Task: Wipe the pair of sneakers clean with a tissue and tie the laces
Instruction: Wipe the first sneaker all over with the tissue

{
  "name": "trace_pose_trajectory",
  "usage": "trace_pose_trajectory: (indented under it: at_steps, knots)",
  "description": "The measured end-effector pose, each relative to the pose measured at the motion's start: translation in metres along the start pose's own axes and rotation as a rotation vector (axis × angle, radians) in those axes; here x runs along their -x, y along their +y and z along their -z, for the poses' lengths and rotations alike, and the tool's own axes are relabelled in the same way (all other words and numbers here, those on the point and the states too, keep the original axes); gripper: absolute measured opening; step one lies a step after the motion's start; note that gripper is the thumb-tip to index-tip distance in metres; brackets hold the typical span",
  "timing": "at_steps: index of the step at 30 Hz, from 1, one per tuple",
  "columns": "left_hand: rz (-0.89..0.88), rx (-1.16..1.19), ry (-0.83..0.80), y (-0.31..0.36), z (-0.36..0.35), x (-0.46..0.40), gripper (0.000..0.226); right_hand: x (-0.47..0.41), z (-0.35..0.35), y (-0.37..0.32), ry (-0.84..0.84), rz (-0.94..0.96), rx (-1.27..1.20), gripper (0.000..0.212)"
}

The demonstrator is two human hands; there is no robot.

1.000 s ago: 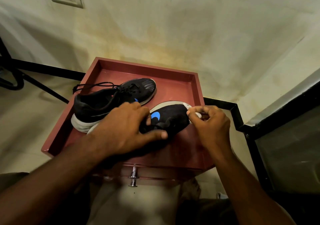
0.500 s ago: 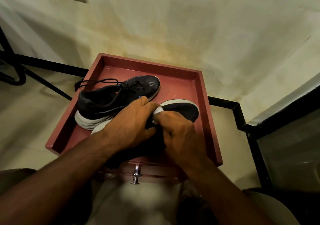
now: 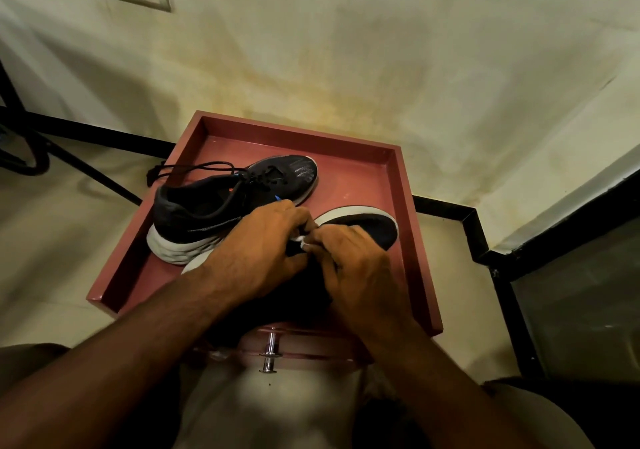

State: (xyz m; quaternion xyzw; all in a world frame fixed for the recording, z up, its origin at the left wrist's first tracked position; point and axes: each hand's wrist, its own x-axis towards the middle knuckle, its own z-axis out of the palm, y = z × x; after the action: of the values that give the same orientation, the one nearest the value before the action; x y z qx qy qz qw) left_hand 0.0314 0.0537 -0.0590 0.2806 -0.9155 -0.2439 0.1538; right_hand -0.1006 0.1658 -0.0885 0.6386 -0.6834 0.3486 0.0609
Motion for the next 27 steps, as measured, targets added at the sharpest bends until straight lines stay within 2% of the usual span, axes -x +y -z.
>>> trace_pose_trajectory:
  at_steps: [2, 5, 7, 9, 11, 13, 14, 18, 20, 22, 25, 27]
  knots:
    - [-0.002, 0.016, 0.009, -0.002, 0.001, 0.0, 0.023, -0.005, 0.008, 0.015, 0.046, -0.021, 0.095, 0.002]
    - [0.013, 0.013, 0.003, -0.002, 0.002, 0.0, 0.027, -0.012, 0.03, 0.048, 0.215, -0.251, 0.162, 0.006]
    - [0.006, 0.019, -0.001, -0.001, 0.002, 0.0, 0.027, -0.011, 0.034, 0.052, 0.245, -0.317, 0.139, 0.007]
    - [-0.009, 0.007, -0.008, 0.001, 0.001, 0.0, 0.026, -0.008, 0.024, 0.036, 0.193, -0.262, 0.056, 0.006]
    - [-0.024, 0.009, -0.009, 0.001, -0.001, 0.001, 0.024, -0.002, 0.011, 0.011, 0.062, -0.147, -0.068, 0.004]
    - [-0.024, 0.034, -0.002, -0.001, 0.0, 0.002, 0.022, 0.001, 0.004, 0.002, -0.015, -0.049, -0.085, 0.004]
    - [-0.023, 0.042, -0.004, -0.001, 0.0, 0.002, 0.022, -0.001, 0.005, 0.008, -0.001, -0.046, -0.057, 0.003]
    - [0.005, 0.043, -0.02, -0.004, 0.004, 0.003, 0.025, -0.015, 0.03, 0.053, 0.25, -0.318, 0.073, 0.011]
    - [-0.021, 0.064, -0.053, -0.004, 0.011, 0.004, 0.028, -0.016, 0.043, 0.062, 0.276, -0.371, 0.06, 0.009]
    - [-0.048, 0.055, -0.171, -0.002, 0.025, 0.008, 0.047, -0.014, 0.048, 0.06, 0.291, -0.348, 0.012, 0.008]
    - [0.024, -0.167, -0.509, -0.004, 0.039, 0.018, 0.111, -0.013, 0.048, 0.055, 0.323, -0.361, -0.067, 0.007]
    - [0.095, -0.238, -0.615, -0.003, 0.037, 0.023, 0.132, -0.014, 0.045, 0.054, 0.31, -0.381, -0.079, 0.008]
